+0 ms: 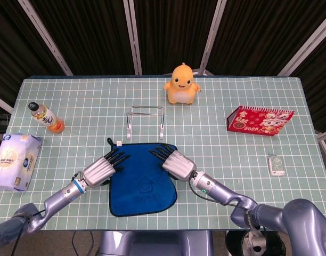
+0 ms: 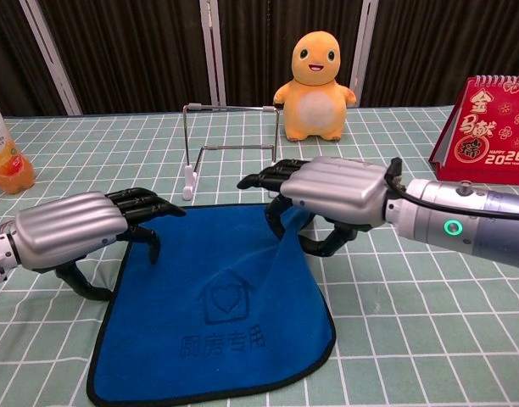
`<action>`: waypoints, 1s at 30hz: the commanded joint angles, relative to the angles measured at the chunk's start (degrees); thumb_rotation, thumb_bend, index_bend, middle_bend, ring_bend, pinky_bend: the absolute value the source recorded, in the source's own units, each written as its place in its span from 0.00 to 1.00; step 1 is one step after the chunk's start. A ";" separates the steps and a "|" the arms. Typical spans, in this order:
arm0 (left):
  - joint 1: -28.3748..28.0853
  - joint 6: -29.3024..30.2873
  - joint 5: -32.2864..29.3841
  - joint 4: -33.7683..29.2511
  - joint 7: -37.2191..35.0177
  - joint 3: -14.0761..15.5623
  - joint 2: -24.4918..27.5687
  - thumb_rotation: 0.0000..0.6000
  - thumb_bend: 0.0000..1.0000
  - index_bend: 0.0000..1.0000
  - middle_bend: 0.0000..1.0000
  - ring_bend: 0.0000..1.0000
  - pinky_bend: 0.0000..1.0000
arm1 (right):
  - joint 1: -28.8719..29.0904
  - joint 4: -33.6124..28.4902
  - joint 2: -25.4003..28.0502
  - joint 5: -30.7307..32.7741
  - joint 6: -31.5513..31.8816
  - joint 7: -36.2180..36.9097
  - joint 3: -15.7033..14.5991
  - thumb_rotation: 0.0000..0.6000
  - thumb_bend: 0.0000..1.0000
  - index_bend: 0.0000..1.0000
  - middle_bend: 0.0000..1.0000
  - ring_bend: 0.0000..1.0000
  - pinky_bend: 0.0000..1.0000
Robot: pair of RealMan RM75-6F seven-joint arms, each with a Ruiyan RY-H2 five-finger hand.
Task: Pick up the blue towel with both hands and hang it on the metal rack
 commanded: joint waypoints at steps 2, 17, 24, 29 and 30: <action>-0.21 0.28 -0.07 -0.61 0.09 0.23 0.06 1.00 0.08 0.40 0.00 0.00 0.00 | -0.09 -0.12 0.10 0.02 0.04 0.12 -0.02 1.00 0.58 0.66 0.03 0.00 0.00; -1.23 0.73 -0.97 -3.20 1.92 0.11 1.82 1.00 0.08 0.40 0.00 0.00 0.00 | -0.32 -0.79 0.23 -0.14 0.24 -0.19 -0.04 1.00 0.58 0.66 0.03 0.00 0.00; -2.06 0.40 -1.43 -4.59 2.78 -0.18 2.09 1.00 0.08 0.40 0.00 0.00 0.00 | -0.24 -0.79 0.03 -0.12 0.08 -0.49 0.11 1.00 0.58 0.66 0.03 0.00 0.00; -2.30 -0.21 -1.81 -4.84 3.35 -0.02 2.00 1.00 0.08 0.40 0.00 0.00 0.00 | -0.22 -0.90 -0.02 -0.14 0.05 -0.58 0.18 1.00 0.58 0.66 0.03 0.00 0.00; -2.32 -0.33 -1.88 -4.82 3.38 0.04 1.95 1.00 0.08 0.40 0.00 0.00 0.00 | -0.22 -0.90 -0.02 -0.14 0.04 -0.59 0.18 1.00 0.58 0.66 0.03 0.00 0.00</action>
